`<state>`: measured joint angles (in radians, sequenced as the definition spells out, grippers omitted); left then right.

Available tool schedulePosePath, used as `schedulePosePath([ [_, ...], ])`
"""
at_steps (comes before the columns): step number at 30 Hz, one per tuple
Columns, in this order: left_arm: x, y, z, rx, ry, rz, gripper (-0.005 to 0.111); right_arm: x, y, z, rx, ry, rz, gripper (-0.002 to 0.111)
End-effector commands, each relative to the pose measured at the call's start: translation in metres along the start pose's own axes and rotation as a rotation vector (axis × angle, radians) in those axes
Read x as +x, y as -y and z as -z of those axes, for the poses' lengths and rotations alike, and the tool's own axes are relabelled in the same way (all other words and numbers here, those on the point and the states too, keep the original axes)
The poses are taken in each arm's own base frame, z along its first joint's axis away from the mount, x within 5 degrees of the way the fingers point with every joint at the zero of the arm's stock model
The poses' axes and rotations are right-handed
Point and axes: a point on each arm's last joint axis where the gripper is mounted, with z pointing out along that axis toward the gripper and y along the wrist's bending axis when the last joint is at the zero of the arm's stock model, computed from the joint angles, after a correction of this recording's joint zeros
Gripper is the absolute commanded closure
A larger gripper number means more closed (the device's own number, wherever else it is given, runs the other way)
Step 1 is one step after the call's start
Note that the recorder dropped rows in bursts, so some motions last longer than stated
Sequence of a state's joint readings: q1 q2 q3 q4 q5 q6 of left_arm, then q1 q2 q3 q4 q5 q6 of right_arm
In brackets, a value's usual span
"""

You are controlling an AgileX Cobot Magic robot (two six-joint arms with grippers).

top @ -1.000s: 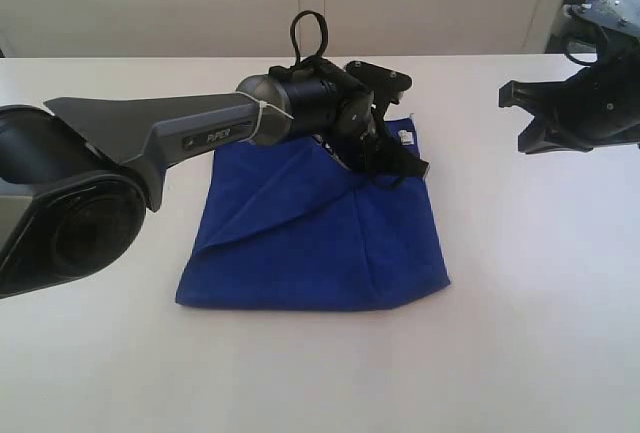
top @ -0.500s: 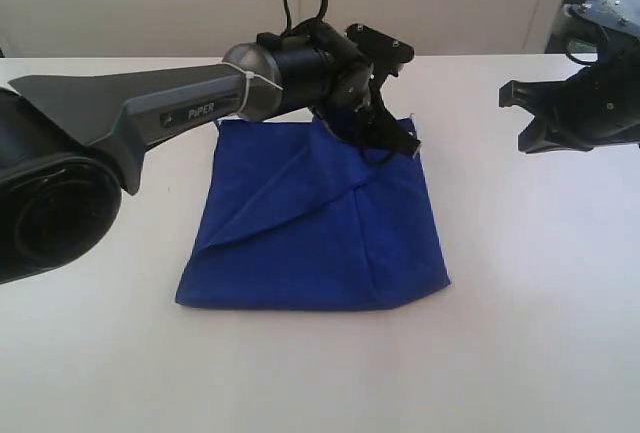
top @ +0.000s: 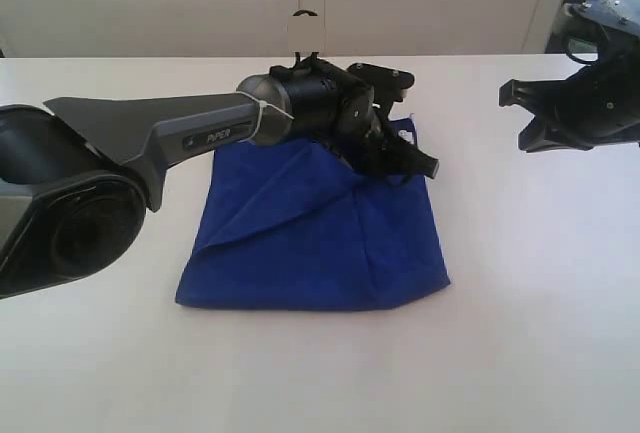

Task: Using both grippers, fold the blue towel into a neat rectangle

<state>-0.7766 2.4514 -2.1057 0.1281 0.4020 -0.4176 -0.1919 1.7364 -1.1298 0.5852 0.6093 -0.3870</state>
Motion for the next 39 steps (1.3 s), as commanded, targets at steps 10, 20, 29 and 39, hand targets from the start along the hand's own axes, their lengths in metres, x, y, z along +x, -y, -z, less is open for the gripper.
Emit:
schedulePosePath([
  [10,-0.011,0.0,0.017,-0.037,0.031,-0.076,0.066,0.0,0.004,0.0,0.011,0.009,0.009,0.108],
  [20,0.0,-0.002,0.0,-0.04,0.003,-0.075,0.067,0.0,0.004,0.0,0.011,0.009,0.009,0.108],
  [29,0.001,-0.002,-0.002,-0.041,-0.004,-0.075,0.085,0.0,0.004,0.0,0.011,0.009,0.009,0.108],
  [39,0.001,-0.002,-0.002,-0.046,-0.005,-0.088,0.091,0.0,0.004,0.0,0.011,0.007,0.009,0.108],
])
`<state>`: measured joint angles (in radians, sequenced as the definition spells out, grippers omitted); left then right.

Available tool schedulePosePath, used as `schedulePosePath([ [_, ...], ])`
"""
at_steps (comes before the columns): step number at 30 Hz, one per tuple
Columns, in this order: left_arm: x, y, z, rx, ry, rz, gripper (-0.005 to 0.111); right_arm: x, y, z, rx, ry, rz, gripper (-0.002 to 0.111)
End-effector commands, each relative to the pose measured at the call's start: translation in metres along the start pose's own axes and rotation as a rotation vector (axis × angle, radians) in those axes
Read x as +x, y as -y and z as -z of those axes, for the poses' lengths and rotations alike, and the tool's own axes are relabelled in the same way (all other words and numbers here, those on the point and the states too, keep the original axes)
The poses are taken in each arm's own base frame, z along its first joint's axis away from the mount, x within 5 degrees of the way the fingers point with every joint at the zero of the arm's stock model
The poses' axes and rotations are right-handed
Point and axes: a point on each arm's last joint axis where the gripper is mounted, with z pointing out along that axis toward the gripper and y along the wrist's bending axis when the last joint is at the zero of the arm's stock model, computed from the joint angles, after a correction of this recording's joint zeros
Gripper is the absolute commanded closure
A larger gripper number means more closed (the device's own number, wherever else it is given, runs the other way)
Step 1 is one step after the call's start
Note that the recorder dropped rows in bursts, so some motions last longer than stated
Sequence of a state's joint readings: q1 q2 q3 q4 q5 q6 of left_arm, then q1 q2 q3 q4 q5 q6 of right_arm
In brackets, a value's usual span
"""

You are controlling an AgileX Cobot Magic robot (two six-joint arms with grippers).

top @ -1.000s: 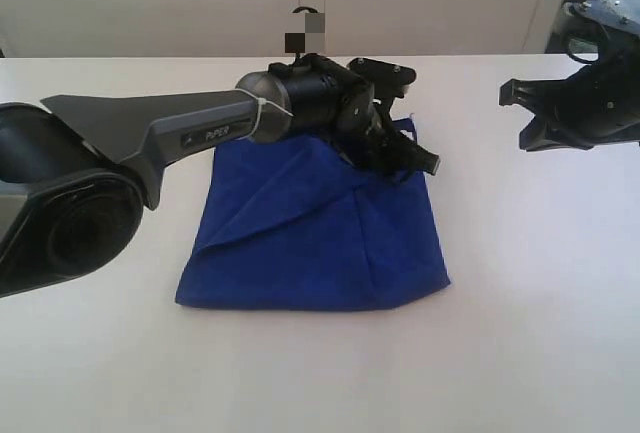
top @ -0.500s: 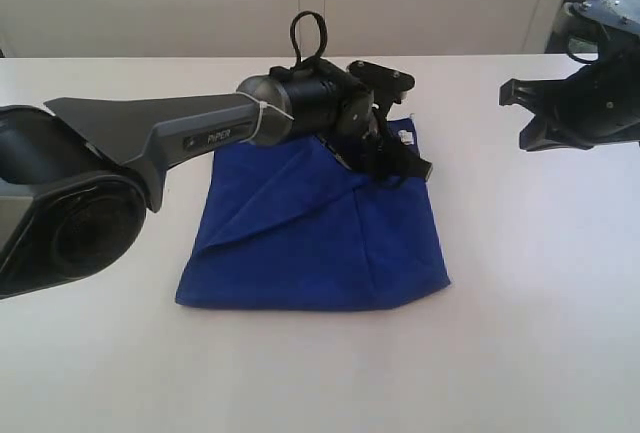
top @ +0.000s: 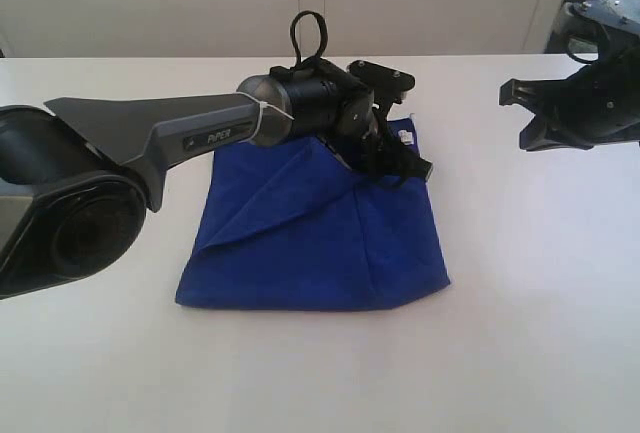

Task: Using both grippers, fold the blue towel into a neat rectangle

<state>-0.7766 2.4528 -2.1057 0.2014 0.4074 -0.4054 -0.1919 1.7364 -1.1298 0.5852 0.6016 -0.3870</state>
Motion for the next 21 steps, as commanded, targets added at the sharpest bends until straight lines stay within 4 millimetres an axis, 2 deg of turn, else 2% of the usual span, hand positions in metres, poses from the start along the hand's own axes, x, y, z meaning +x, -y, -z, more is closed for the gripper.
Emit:
schedulePosePath([
  [1,0.002,0.001,-0.001,-0.012,-0.01,-0.025,0.092,0.001,0.003,0.0,0.008,0.0,0.009,0.108],
  [5,0.002,-0.001,-0.001,-0.036,-0.02,-0.055,0.107,0.001,0.003,0.0,0.008,0.0,0.009,0.108],
  [12,0.004,-0.002,-0.005,-0.041,-0.016,-0.062,0.107,0.001,0.003,0.0,0.008,0.0,0.009,0.108],
  [21,-0.022,-0.007,0.037,-0.101,0.045,-0.14,0.107,0.001,0.003,0.0,0.008,0.0,0.009,0.108],
])
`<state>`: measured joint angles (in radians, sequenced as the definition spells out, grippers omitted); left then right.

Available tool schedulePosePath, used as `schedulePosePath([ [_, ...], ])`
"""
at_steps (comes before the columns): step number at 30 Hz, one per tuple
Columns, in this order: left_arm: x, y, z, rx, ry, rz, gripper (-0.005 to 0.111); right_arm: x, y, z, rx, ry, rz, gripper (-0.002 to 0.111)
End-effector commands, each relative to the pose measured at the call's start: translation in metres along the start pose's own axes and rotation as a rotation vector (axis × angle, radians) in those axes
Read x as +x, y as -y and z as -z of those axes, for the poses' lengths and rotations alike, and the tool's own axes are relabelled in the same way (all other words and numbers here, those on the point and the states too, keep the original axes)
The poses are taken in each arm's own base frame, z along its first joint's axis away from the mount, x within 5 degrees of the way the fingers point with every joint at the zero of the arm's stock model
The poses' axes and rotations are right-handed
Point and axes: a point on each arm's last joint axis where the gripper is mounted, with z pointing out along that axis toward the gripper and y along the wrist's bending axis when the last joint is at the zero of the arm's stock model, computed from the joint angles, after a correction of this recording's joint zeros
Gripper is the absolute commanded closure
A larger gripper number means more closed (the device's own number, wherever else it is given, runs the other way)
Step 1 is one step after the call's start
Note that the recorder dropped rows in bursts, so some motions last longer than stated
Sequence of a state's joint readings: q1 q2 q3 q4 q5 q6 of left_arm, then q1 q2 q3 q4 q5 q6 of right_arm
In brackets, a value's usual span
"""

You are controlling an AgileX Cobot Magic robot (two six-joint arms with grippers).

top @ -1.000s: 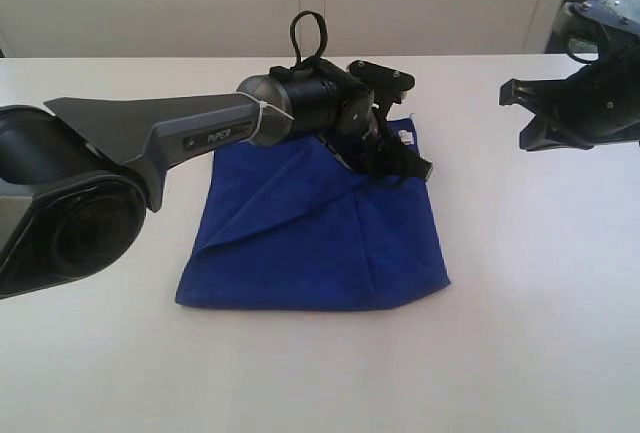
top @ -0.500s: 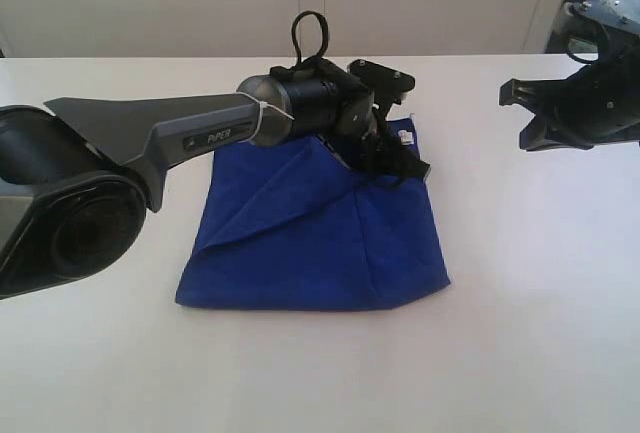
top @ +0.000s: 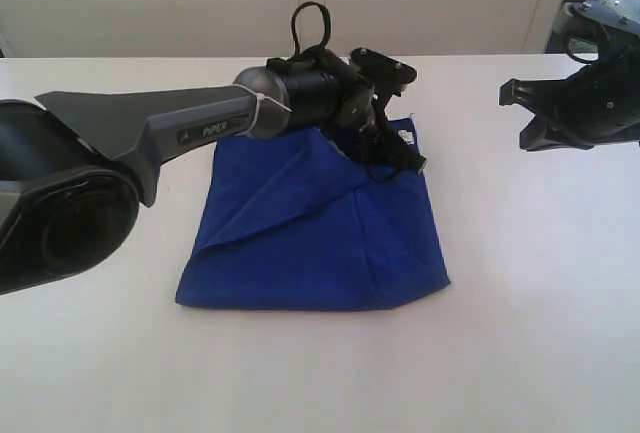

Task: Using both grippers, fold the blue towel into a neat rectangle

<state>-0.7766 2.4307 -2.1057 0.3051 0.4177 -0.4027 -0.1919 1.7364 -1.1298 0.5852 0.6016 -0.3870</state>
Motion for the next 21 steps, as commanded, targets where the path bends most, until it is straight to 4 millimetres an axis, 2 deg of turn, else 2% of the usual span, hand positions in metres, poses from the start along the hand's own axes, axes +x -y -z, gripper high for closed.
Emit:
schedulePosePath([
  [1,-0.016,-0.006,0.031,-0.055,0.011,-0.061,0.107,0.001,0.003,0.0,0.008,0.0,0.009,0.108],
  [4,-0.019,-0.01,0.043,-0.086,-0.024,-0.077,0.107,0.001,0.003,0.0,0.007,-0.002,0.009,0.108],
  [8,-0.018,-0.011,0.046,-0.08,-0.042,-0.058,0.107,0.001,0.003,0.0,0.007,-0.002,0.009,0.108],
  [14,-0.011,0.002,0.027,0.037,-0.033,0.058,0.107,0.001,0.003,0.0,0.006,-0.004,0.009,0.108],
  [17,-0.003,0.005,0.015,0.043,-0.05,0.059,0.106,0.001,0.003,0.0,0.006,-0.004,0.009,0.108],
  [21,0.004,0.006,0.005,0.044,-0.069,0.062,0.089,0.001,0.003,0.0,0.007,-0.002,0.009,0.108],
])
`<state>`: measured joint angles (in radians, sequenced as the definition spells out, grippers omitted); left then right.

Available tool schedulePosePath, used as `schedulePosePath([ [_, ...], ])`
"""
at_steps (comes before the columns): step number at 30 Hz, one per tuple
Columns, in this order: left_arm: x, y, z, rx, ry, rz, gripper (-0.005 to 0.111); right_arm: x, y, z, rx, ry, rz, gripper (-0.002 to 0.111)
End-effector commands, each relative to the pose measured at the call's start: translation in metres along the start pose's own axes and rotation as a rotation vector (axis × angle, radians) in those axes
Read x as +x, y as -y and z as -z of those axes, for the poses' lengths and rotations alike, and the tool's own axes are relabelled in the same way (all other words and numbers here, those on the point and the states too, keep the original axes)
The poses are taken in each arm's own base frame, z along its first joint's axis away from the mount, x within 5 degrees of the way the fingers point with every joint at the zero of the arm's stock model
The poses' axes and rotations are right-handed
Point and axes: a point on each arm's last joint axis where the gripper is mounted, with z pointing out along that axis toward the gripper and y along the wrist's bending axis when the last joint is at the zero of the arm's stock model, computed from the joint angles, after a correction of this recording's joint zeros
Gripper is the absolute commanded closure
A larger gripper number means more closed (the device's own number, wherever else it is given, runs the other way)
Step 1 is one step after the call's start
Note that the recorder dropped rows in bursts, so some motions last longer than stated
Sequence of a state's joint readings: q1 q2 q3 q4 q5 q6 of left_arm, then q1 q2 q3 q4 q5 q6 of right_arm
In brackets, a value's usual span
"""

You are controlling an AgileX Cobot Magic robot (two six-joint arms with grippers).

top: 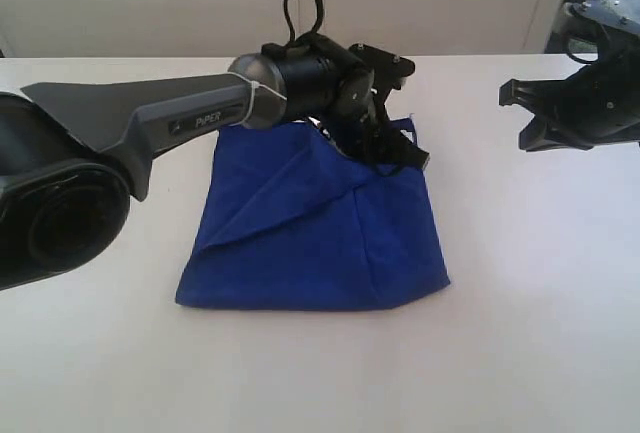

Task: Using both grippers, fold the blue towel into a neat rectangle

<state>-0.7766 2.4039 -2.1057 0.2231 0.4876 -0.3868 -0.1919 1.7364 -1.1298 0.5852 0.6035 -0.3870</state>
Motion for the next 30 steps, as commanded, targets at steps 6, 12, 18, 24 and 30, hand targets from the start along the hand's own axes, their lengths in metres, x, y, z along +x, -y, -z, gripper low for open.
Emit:
schedulePosePath([
  [6,0.002,0.004,-0.007,0.023,0.022,0.014,0.068,0.0,0.003,0.0,0.009,0.003,0.009,0.108],
  [12,0.005,0.007,-0.013,0.051,0.017,0.049,0.068,0.0,0.003,0.0,0.009,0.003,0.009,0.108],
  [18,0.011,0.007,-0.022,0.044,-0.009,0.041,0.068,0.0,0.003,0.0,0.009,0.003,0.009,0.108],
  [24,0.011,0.007,-0.022,0.042,-0.008,0.037,0.071,0.0,0.003,0.0,0.009,0.003,0.009,0.108],
  [30,0.012,0.007,-0.022,0.039,-0.019,0.037,0.09,0.0,0.003,0.0,0.009,0.003,0.009,0.108],
])
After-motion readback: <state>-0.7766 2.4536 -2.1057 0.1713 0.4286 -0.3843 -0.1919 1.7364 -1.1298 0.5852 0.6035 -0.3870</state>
